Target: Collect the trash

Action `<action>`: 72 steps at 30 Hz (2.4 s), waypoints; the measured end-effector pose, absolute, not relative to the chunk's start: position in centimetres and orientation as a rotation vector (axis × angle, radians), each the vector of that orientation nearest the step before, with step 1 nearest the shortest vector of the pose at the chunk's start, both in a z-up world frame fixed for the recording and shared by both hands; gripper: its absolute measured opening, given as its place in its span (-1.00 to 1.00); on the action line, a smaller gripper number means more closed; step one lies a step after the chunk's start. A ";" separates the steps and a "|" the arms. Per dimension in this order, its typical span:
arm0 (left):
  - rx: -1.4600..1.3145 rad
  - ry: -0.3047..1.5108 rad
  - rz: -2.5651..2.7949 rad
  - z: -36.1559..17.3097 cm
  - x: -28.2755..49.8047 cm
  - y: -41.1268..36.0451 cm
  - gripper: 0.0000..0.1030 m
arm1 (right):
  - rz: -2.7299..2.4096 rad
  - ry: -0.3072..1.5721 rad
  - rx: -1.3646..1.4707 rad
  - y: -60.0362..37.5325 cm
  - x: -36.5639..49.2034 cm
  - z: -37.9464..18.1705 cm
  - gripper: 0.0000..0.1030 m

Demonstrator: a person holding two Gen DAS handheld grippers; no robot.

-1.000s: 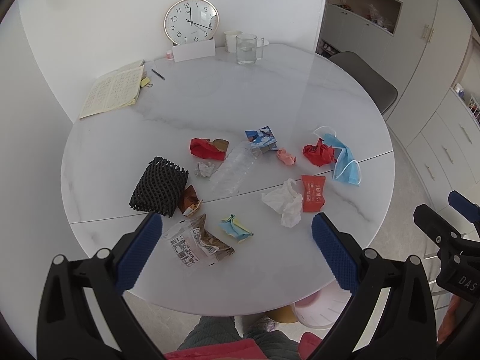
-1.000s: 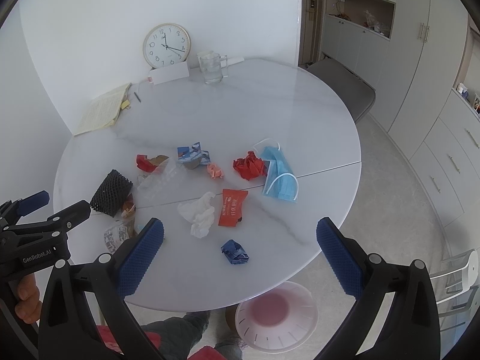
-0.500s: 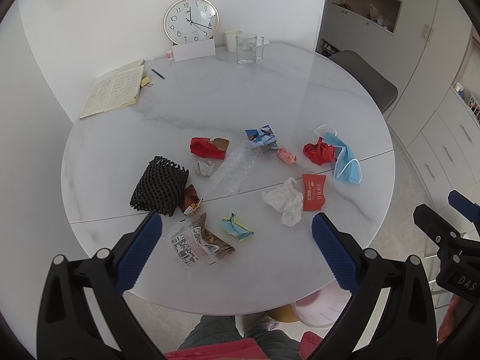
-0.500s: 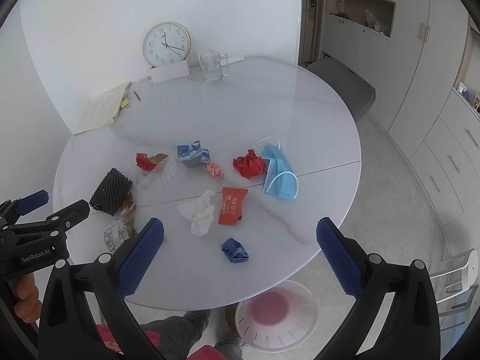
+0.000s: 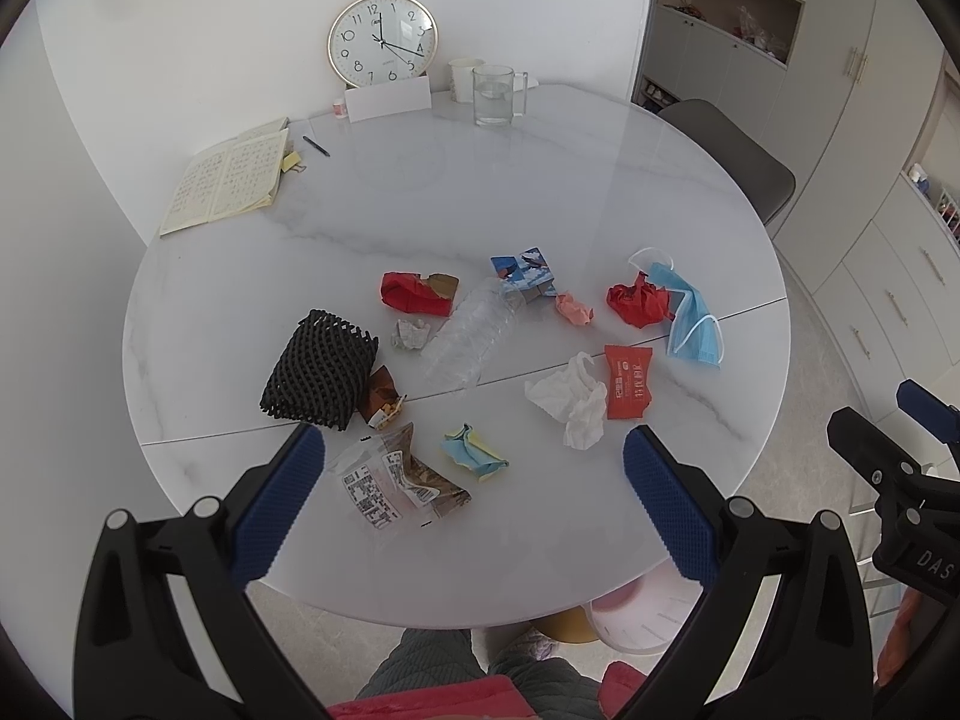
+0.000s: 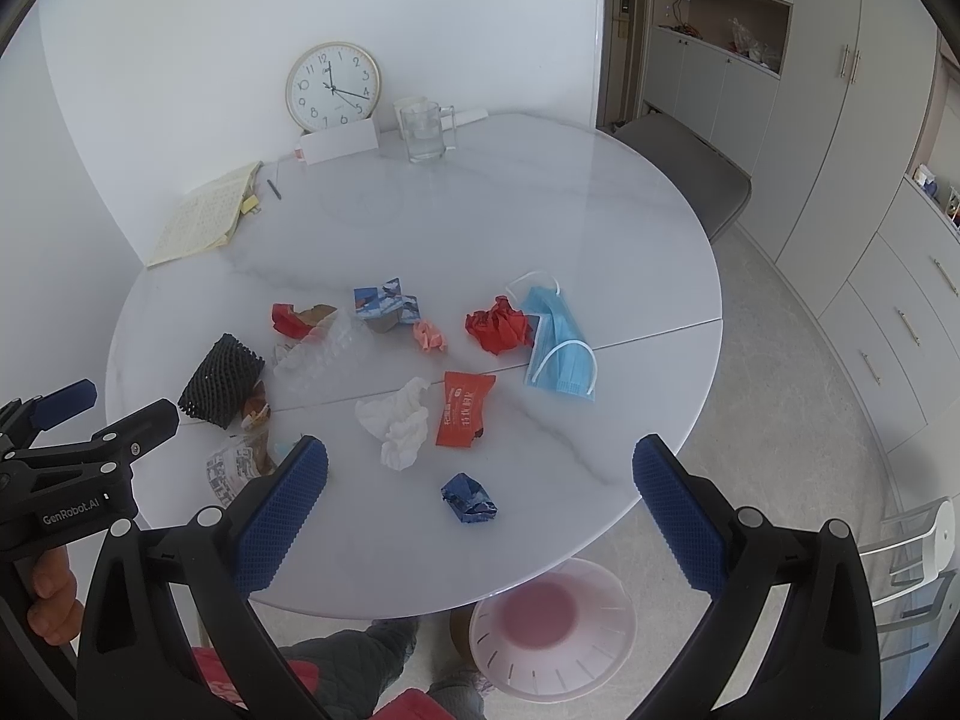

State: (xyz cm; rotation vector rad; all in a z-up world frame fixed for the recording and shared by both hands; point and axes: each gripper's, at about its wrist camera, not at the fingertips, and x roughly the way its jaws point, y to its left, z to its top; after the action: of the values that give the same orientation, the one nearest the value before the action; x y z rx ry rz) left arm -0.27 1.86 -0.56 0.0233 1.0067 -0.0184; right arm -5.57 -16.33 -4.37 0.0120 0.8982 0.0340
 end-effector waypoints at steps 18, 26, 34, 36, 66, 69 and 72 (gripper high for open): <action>0.022 1.011 -0.017 -0.6 -0.3 2.0 0.85 | 0.035 0.905 0.013 -16.4 -6.2 -5.0 0.96; 0.024 1.008 -0.028 -1.0 -0.4 2.5 0.85 | 0.044 0.916 0.023 -16.4 -6.1 -5.1 0.96; 0.061 0.972 -0.077 -3.3 -0.5 5.0 0.85 | 0.069 0.929 0.046 -16.1 -5.9 -7.4 0.96; 0.104 0.958 -0.089 -4.4 -0.8 5.7 0.85 | 0.079 0.946 0.070 -16.0 -5.6 -8.4 0.96; -0.110 1.309 0.033 -22.2 6.1 10.9 0.46 | 0.109 1.134 0.043 -11.2 -3.0 -17.8 0.96; -0.135 1.337 0.027 -22.9 6.3 11.2 0.29 | 0.123 1.134 0.049 -10.7 -2.6 -18.0 0.96; -0.124 1.334 0.016 -23.0 6.2 11.4 0.16 | 0.152 1.139 0.060 -9.8 -2.0 -18.3 0.96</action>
State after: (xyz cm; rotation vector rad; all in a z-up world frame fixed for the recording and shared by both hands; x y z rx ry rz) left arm 6.22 11.41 -23.04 -0.1241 1.3335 0.0163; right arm -1.98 -9.77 -18.29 0.0595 1.1387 0.1519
